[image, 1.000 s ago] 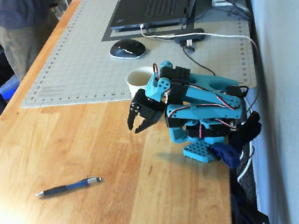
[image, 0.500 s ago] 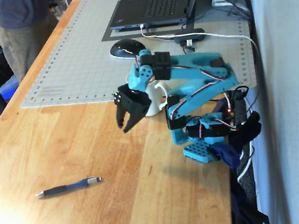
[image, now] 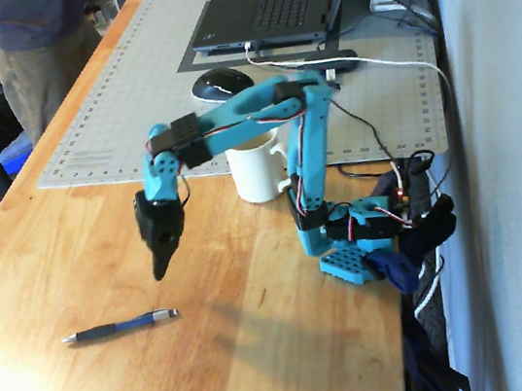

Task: Grasp a pen and put it in a mug.

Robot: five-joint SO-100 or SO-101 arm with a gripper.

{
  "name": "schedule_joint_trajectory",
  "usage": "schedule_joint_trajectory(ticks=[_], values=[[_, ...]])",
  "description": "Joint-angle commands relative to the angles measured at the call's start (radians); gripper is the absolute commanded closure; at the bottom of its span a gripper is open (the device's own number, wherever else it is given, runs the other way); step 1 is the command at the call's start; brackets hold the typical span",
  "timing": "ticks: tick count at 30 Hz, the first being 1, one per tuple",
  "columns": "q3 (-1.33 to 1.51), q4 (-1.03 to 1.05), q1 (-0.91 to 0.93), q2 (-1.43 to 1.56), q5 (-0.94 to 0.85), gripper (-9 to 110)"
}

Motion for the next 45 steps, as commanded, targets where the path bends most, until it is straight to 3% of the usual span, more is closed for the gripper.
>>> schedule_joint_trajectory(ticks=[1, 10, 25, 41, 45], values=[[-0.25, -0.018, -0.048, -0.144, 0.164, 71], [-0.512, -0.018, -0.071, -0.417, 0.264, 71], [-0.557, -0.018, -0.061, -0.577, 0.262, 73], [-0.555, -0.014, -0.038, -0.623, 0.25, 100], [-0.554, -0.017, -0.034, -0.581, 0.249, 102]])
